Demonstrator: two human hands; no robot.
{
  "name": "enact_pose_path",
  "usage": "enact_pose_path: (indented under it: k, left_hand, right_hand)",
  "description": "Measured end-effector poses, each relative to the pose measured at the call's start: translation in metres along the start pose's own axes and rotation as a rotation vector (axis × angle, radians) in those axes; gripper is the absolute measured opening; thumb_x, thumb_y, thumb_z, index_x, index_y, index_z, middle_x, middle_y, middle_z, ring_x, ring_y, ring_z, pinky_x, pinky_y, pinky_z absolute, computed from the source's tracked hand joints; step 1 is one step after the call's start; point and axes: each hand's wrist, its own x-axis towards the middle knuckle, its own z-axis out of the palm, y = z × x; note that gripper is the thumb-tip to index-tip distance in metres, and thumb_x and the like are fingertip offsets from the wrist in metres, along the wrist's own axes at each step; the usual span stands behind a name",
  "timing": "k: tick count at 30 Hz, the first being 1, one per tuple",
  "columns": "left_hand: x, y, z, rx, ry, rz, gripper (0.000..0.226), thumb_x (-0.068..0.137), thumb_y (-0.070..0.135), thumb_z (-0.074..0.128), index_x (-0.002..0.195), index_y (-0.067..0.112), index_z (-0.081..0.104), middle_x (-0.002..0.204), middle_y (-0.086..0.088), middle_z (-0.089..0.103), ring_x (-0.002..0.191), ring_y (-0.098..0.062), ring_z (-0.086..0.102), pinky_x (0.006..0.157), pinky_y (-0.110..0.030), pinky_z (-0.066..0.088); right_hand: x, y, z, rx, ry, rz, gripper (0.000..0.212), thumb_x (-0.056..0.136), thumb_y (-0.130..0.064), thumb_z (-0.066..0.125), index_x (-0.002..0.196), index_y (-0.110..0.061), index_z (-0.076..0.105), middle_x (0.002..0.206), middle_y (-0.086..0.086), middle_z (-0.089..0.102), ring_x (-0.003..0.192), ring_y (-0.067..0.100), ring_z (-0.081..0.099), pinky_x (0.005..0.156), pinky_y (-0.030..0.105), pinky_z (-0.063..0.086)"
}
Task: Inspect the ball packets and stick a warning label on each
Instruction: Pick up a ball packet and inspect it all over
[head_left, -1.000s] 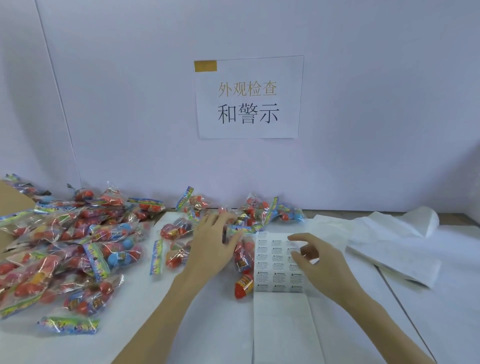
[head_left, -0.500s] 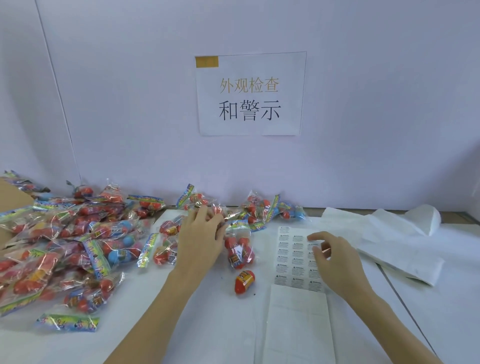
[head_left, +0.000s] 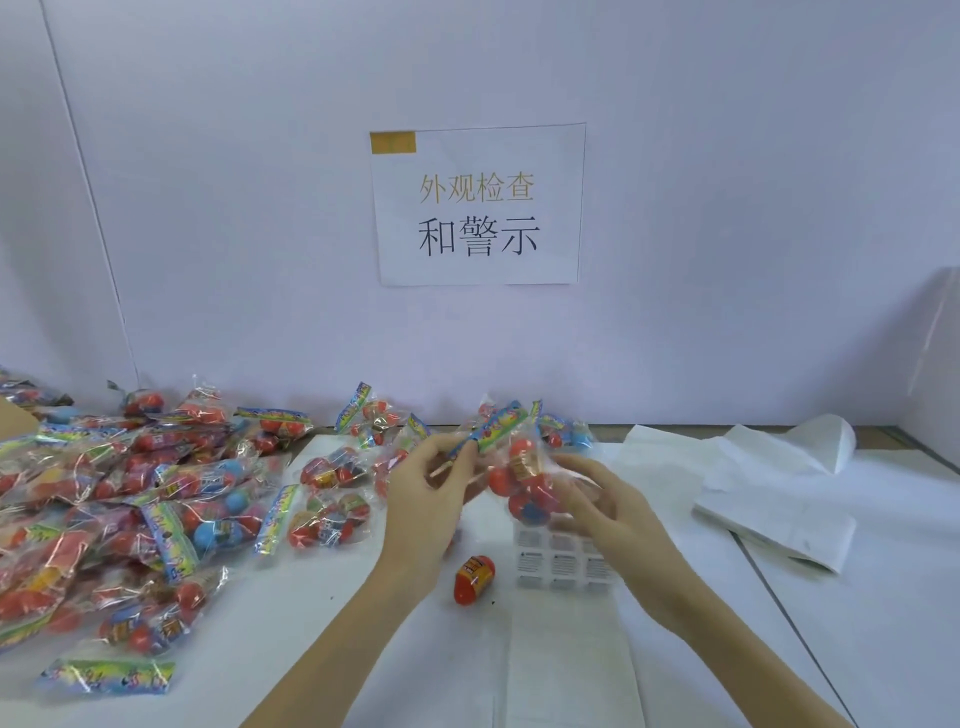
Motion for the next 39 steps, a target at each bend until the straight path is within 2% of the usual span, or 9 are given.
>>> enact_pose_path:
  k: [3, 9, 16, 20, 24, 28, 32, 35, 39]
  left_hand:
    - [-0.006, 0.0, 0.007, -0.089, -0.106, -0.127, 0.019, 0.102, 0.006, 0.062, 0.089, 0.01, 0.074, 0.095, -0.008, 0.078, 0.091, -0.019, 0.076, 0.072, -0.021, 0.058]
    - [-0.009, -0.001, 0.009, 0.139, -0.27, -0.096, 0.031, 0.091, 0.047, 0.069, 0.112, 0.024, 0.076, 0.096, -0.004, 0.076, 0.086, -0.013, 0.072, 0.079, -0.02, 0.056]
    - [-0.011, -0.004, 0.008, 0.159, -0.178, -0.038, 0.018, 0.077, 0.046, 0.079, 0.086, 0.03, 0.083, 0.079, -0.005, 0.079, 0.062, -0.01, 0.069, 0.06, -0.02, 0.055]
    - [-0.008, -0.001, 0.006, 0.107, -0.158, -0.062, 0.024, 0.08, 0.046, 0.077, 0.084, 0.024, 0.085, 0.079, -0.012, 0.077, 0.062, -0.011, 0.068, 0.059, -0.017, 0.054]
    - [-0.008, -0.001, 0.008, 0.108, -0.176, -0.103, 0.025, 0.082, 0.051, 0.072, 0.079, 0.029, 0.085, 0.066, 0.009, 0.071, 0.07, 0.004, 0.069, 0.076, -0.011, 0.049]
    - [-0.008, -0.009, 0.007, 0.026, -0.104, -0.154, 0.053, 0.085, 0.05, 0.075, 0.084, -0.003, 0.076, 0.073, -0.013, 0.067, 0.07, -0.022, 0.064, 0.101, -0.028, 0.051]
    - [-0.005, -0.009, 0.004, 0.014, -0.111, -0.23, 0.025, 0.096, 0.039, 0.07, 0.089, 0.019, 0.084, 0.085, -0.004, 0.078, 0.077, -0.013, 0.071, 0.07, -0.023, 0.057]
    - [-0.002, -0.009, 0.003, 0.142, -0.203, -0.206, 0.025, 0.104, 0.022, 0.06, 0.092, 0.018, 0.081, 0.096, -0.003, 0.076, 0.093, -0.017, 0.068, 0.075, -0.033, 0.058]
    - [-0.009, -0.005, 0.008, 0.185, -0.327, -0.142, 0.03, 0.096, 0.04, 0.066, 0.109, 0.015, 0.076, 0.098, -0.005, 0.075, 0.083, -0.017, 0.067, 0.077, -0.03, 0.058]
  right_hand:
    - [0.0, -0.005, -0.001, 0.191, 0.031, 0.042, 0.041, 0.091, -0.041, 0.067, 0.119, -0.013, 0.072, 0.103, 0.012, 0.08, 0.094, 0.031, 0.078, 0.081, 0.033, 0.064]
    - [-0.001, -0.006, -0.009, -0.038, 0.03, -0.028, 0.03, 0.087, -0.057, 0.065, 0.085, -0.029, 0.077, 0.086, 0.001, 0.078, 0.078, 0.017, 0.076, 0.067, 0.018, 0.054]
    - [-0.002, 0.003, -0.008, -0.421, 0.06, -0.206, 0.045, 0.097, -0.059, 0.042, 0.083, -0.033, 0.075, 0.067, -0.004, 0.07, 0.062, 0.008, 0.062, 0.062, 0.025, 0.049]
    - [-0.002, 0.004, -0.012, -0.426, 0.089, -0.265, 0.062, 0.101, -0.057, 0.041, 0.091, -0.011, 0.08, 0.07, 0.008, 0.073, 0.071, 0.031, 0.069, 0.063, 0.044, 0.054]
    - [0.0, -0.002, -0.016, -0.068, 0.024, -0.072, 0.055, 0.101, -0.054, 0.042, 0.097, -0.02, 0.085, 0.089, 0.008, 0.081, 0.086, 0.027, 0.077, 0.069, 0.025, 0.059]
    - [0.001, -0.003, -0.015, 0.036, -0.102, 0.066, 0.049, 0.102, -0.054, 0.046, 0.111, -0.021, 0.081, 0.107, 0.008, 0.08, 0.099, 0.028, 0.077, 0.083, 0.029, 0.062]
    - [0.0, -0.003, -0.017, 0.082, -0.103, 0.081, 0.045, 0.085, -0.039, 0.078, 0.12, -0.013, 0.066, 0.106, 0.01, 0.079, 0.089, 0.025, 0.077, 0.074, 0.025, 0.059]
    - [0.003, -0.004, -0.018, 0.071, -0.056, 0.076, 0.041, 0.08, -0.042, 0.081, 0.108, -0.015, 0.07, 0.088, 0.007, 0.072, 0.072, 0.016, 0.063, 0.064, 0.022, 0.049]
    - [0.0, -0.005, -0.018, -0.012, -0.105, 0.034, 0.03, 0.08, -0.049, 0.079, 0.094, -0.022, 0.076, 0.083, 0.003, 0.074, 0.068, 0.012, 0.064, 0.058, 0.017, 0.046]
